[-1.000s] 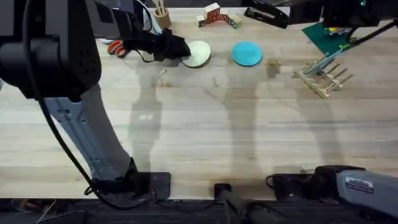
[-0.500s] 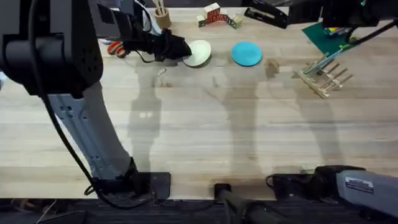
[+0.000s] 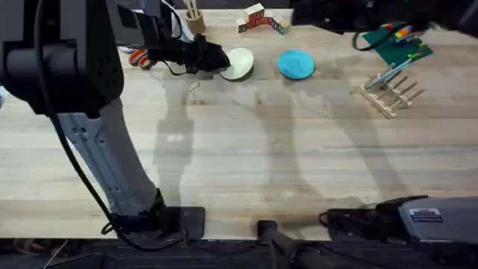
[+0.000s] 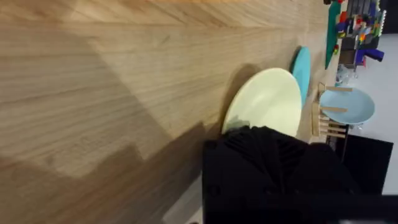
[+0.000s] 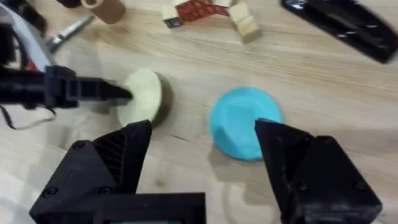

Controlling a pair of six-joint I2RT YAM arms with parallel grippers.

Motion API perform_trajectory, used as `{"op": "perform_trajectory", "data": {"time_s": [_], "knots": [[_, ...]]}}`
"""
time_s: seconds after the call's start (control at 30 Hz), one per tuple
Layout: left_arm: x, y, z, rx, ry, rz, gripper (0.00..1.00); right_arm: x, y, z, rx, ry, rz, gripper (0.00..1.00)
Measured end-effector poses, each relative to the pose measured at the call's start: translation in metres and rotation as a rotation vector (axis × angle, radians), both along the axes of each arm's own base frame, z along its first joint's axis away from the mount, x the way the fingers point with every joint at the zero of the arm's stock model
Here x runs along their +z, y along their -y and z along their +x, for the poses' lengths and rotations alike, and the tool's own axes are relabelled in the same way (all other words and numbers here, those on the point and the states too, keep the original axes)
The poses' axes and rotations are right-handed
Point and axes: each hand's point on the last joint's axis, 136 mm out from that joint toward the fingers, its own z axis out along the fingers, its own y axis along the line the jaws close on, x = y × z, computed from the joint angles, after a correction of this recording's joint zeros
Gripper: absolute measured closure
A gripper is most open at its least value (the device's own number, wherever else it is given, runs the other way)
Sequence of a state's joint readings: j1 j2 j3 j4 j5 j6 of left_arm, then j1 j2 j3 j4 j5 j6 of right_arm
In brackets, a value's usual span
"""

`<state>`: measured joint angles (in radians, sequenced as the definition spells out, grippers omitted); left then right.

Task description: Pick up the plates from the table one by one and place each into a slot on the dish rack.

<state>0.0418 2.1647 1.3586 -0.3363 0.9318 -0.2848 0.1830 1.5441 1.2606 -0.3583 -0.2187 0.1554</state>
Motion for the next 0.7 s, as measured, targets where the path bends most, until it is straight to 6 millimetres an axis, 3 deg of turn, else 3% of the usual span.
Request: {"op": "perform_trajectory", "data": {"time_s": [0.23,0.47,0.7], "knots": [[0.0,0.0,0.0,0.0,0.0,0.0,0.961,-0.026,-0.046,0.019,-0.004,-0.036,0.109,0.014],[0.0,0.0,0.0,0.0,0.0,0.0,0.961,-0.06,-0.086,0.02,-0.002,-0.122,0.18,0.037],[0.0,0.0,0.0,0.0,0.0,0.0,0.96,-0.082,-0.104,0.016,-0.009,-0.201,0.222,0.044]]}}
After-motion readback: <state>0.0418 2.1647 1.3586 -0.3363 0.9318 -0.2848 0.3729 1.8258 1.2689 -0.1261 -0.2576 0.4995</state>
